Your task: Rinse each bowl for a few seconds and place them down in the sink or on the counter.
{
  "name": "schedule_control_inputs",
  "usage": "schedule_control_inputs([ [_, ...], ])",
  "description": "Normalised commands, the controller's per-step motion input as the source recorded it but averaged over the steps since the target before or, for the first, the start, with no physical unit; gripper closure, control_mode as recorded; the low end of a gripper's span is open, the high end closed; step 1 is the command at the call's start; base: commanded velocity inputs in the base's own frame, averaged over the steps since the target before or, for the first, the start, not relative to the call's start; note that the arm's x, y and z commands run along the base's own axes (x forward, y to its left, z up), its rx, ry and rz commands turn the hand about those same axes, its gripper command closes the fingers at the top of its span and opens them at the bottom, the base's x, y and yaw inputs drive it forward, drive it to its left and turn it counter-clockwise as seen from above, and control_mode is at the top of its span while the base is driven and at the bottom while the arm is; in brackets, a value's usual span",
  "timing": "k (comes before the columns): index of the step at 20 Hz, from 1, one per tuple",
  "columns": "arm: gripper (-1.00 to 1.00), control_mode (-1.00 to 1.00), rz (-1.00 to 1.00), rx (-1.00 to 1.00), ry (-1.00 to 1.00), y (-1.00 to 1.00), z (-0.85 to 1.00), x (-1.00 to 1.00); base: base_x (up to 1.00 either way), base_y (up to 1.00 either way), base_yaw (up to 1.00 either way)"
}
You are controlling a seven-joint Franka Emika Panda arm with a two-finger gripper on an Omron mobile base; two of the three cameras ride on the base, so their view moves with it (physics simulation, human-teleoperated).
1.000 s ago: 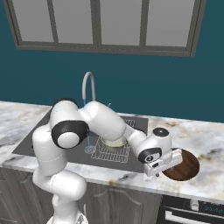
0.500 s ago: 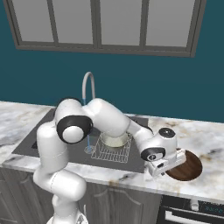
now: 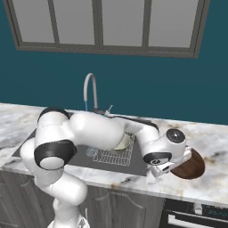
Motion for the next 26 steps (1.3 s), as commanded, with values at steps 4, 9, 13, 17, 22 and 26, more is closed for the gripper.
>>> schedule_control_inputs([
  [4, 1.00, -1.00, 0.15, -0.06, -0.22, 0.44, 0.48, -0.33, 0.00, 0.00, 0.00],
  [9, 1.00, -1.00, 0.20, -0.07, -0.12, 0.43, 0.48, -0.17, 0.00, 0.00, 0.00],
  [13, 1.00, -1.00, 0.23, -0.10, 0.02, 0.40, 0.45, -0.01, 0.00, 0.00, 0.00],
  [17, 1.00, -1.00, 0.21, -0.11, 0.16, 0.35, 0.47, 0.03, 0.00, 0.00, 0.00],
  [22, 1.00, -1.00, 0.14, -0.13, 0.21, 0.37, 0.53, 0.04, 0.00, 0.00, 0.00],
  [26, 1.00, -1.00, 0.09, -0.11, 0.21, 0.38, 0.45, 0.00, 0.00, 0.00, 0.00],
])
